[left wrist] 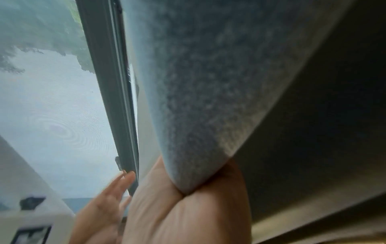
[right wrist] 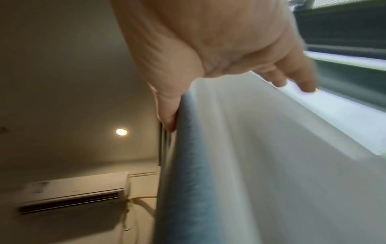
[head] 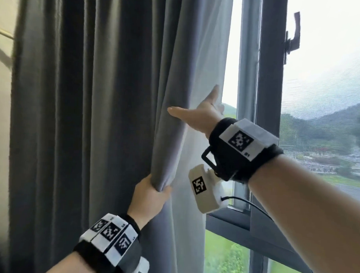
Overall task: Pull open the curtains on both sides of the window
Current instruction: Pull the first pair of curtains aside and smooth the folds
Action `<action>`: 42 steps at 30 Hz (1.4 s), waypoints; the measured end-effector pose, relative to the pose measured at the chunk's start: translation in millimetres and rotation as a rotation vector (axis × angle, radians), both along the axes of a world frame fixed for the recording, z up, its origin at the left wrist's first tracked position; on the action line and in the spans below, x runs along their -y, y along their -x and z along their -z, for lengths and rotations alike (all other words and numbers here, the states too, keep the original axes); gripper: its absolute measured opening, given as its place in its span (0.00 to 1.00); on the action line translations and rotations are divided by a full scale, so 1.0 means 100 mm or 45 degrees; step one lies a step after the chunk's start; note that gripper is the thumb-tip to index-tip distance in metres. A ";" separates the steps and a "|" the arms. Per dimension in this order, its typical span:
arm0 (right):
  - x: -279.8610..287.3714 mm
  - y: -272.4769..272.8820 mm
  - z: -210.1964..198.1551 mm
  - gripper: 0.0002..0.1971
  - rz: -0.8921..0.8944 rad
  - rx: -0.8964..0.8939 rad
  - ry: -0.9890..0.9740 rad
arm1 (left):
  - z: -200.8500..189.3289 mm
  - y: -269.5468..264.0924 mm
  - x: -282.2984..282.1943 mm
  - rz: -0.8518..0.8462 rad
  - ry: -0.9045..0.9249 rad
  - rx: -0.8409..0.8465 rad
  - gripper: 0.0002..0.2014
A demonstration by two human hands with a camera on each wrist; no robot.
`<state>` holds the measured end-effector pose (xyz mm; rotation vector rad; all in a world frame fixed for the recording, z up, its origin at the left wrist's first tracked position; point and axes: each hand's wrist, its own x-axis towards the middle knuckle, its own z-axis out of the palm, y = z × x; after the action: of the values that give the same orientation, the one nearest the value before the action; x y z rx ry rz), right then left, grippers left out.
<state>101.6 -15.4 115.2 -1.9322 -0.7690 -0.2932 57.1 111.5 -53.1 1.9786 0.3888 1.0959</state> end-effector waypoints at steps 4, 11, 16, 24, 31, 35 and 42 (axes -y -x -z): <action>-0.18 -0.07 -0.03 0.71 0.206 -0.100 0.031 | -0.04 0.22 -0.32 -0.094 -0.080 -0.002 0.12; -0.90 -0.02 -0.12 0.85 0.001 -0.286 -0.187 | -0.03 0.48 -1.11 -0.226 -0.176 -0.035 0.05; -1.52 0.02 -0.15 0.77 -0.336 -0.273 -0.408 | -0.05 0.66 -1.82 -0.253 -0.179 -0.010 0.04; -2.95 0.65 -0.11 0.78 -0.653 -0.118 -0.278 | -0.10 0.92 -2.80 -0.203 -0.182 0.032 0.06; -3.83 0.94 -0.19 0.68 -0.652 -0.192 -0.327 | 0.06 1.21 -3.26 0.081 0.004 0.071 0.27; -4.12 0.91 -0.21 0.56 -0.634 -0.211 -0.404 | 0.05 1.23 -3.40 0.331 0.007 0.099 0.38; -4.19 0.71 -0.22 0.44 -0.672 -0.196 -0.251 | 0.09 0.81 -3.66 -0.198 -0.131 -0.073 0.58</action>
<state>30.9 403.8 137.5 -1.4835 -1.0676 0.0993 -23.7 477.9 -62.3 2.1021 0.5336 1.1787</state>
